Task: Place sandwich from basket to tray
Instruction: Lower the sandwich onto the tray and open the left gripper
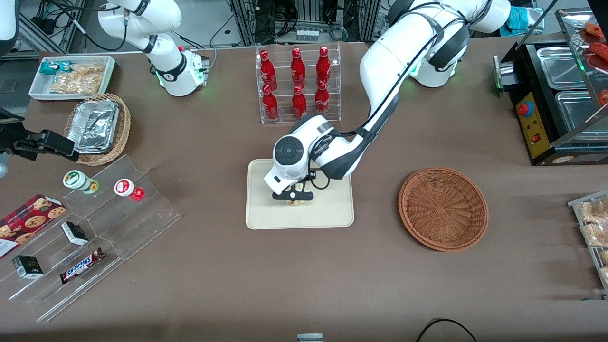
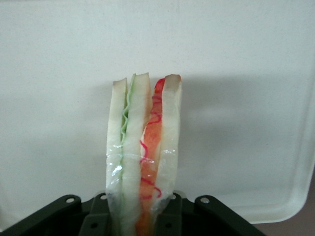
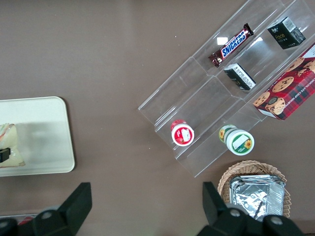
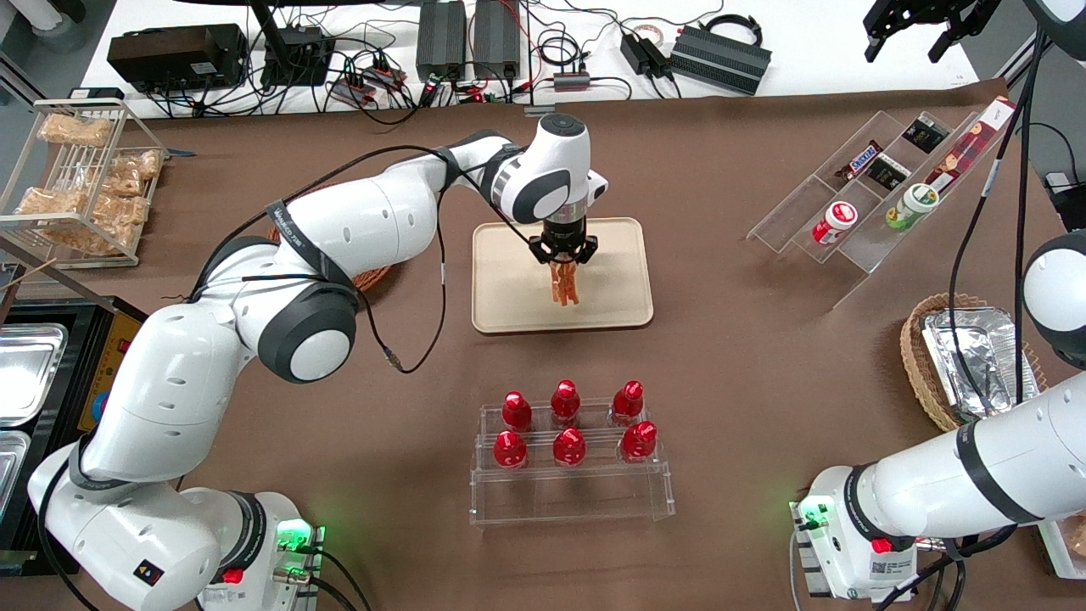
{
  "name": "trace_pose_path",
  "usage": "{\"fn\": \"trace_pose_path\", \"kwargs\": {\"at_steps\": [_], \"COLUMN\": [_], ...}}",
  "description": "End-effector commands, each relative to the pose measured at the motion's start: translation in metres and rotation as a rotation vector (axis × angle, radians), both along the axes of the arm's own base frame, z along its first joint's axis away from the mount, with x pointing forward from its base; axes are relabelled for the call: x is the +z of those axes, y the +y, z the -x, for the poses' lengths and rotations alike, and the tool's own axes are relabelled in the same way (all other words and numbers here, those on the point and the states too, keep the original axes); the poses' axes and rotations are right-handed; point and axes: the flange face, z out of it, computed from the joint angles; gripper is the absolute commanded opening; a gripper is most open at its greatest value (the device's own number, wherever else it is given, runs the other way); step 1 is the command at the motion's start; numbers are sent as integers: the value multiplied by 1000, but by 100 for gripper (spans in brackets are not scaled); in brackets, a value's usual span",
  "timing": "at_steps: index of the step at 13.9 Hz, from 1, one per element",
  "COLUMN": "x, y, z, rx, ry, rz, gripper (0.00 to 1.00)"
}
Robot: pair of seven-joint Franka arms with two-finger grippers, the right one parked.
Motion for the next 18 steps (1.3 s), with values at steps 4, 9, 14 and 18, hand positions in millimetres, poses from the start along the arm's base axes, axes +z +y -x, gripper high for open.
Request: {"fn": "trace_pose_path", "kwargs": {"at_steps": [4, 9, 14, 18], "x": [-15, -3, 80, 172], "y": [3, 3, 34, 134], "z": [-9, -12, -30, -69], "rx": [-17, -8, 17, 118], "ry": [-10, -19, -21, 26], "rz": [-4, 1, -35, -119], "gripper": [30, 100, 100, 99]}}
